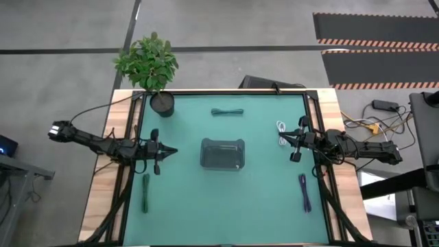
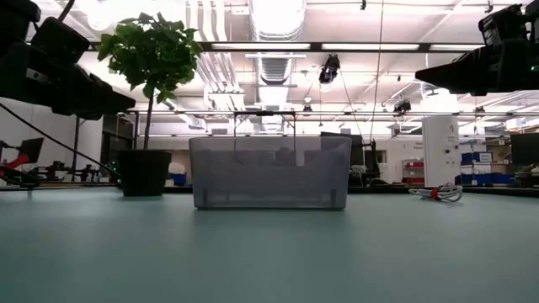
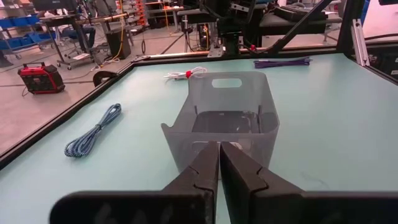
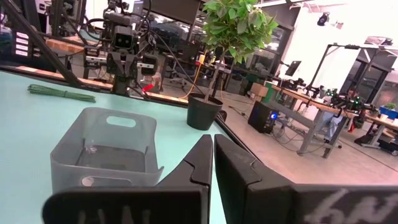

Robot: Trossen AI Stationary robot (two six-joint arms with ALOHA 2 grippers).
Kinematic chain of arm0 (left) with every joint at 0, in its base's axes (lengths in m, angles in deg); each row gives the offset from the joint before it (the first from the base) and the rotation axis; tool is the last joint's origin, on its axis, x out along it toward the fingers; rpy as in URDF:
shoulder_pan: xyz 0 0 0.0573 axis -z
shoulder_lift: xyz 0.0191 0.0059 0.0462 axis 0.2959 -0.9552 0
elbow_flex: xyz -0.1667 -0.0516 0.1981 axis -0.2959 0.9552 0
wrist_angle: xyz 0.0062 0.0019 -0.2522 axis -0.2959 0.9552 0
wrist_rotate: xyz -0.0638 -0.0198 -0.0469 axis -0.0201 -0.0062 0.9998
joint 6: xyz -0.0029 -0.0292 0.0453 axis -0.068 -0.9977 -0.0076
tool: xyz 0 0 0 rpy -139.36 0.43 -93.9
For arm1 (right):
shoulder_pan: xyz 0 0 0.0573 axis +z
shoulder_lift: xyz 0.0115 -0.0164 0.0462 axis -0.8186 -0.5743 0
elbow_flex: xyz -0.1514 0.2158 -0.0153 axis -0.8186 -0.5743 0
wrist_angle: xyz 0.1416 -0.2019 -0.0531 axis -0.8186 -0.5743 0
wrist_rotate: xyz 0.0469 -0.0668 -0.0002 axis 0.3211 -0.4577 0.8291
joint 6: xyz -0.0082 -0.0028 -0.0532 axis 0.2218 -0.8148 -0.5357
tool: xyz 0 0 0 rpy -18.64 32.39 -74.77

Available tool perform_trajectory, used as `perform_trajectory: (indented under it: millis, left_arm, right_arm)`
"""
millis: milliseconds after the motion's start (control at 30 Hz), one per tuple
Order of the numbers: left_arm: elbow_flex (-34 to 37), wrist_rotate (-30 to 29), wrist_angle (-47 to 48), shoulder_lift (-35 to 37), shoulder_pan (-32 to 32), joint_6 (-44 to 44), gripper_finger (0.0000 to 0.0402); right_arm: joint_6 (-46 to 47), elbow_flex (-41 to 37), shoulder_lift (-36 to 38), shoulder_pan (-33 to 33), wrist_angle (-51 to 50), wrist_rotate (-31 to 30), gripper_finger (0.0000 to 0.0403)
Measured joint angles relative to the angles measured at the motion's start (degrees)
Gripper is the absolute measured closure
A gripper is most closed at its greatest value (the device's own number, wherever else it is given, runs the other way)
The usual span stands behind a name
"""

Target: Pick and place USB-C Cables

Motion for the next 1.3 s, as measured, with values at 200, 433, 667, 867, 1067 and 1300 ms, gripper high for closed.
perform_trajectory:
  millis: [200, 433, 667, 867, 1067, 1300]
  left_arm:
    - [0.0, 0.0, 0.02, 0.0, 0.02, -0.02, 0.04]
    - [0.0, 0.01, 0.02, -0.01, 0.0, 0.01, 0.04]
    - [0.0, 0.03, -1.01, -0.01, 0.01, -0.12, 0.04]
    - [0.0, 0.17, -14.08, 0.01, 0.02, -13.74, 0.04]
    - [0.02, 0.17, -29.96, 0.02, 0.02, -19.32, 0.04]
    - [-0.1, 0.13, -38.15, 0.03, 0.0, -19.5, 0.04]
  right_arm:
    - [-1.15, 0.0, 0.02, 0.0, 0.05, -0.02, 0.0394]
    - [-4.55, 0.0, 0.0, 0.0, 0.11, -0.04, 0.0394]
    - [-4.01, 0.0, 0.0, 0.0, 0.11, -0.02, 0.0394]
    - [4.42, 0.0, 0.01, 0.0, 0.22, 0.0, 0.0394]
    - [13.07, 0.0, 0.0, 0.0, 0.66, 0.03, 0.0394]
    - [24.72, 0.0, 0.0, 0.0, 4.0, -0.02, 0.0394]
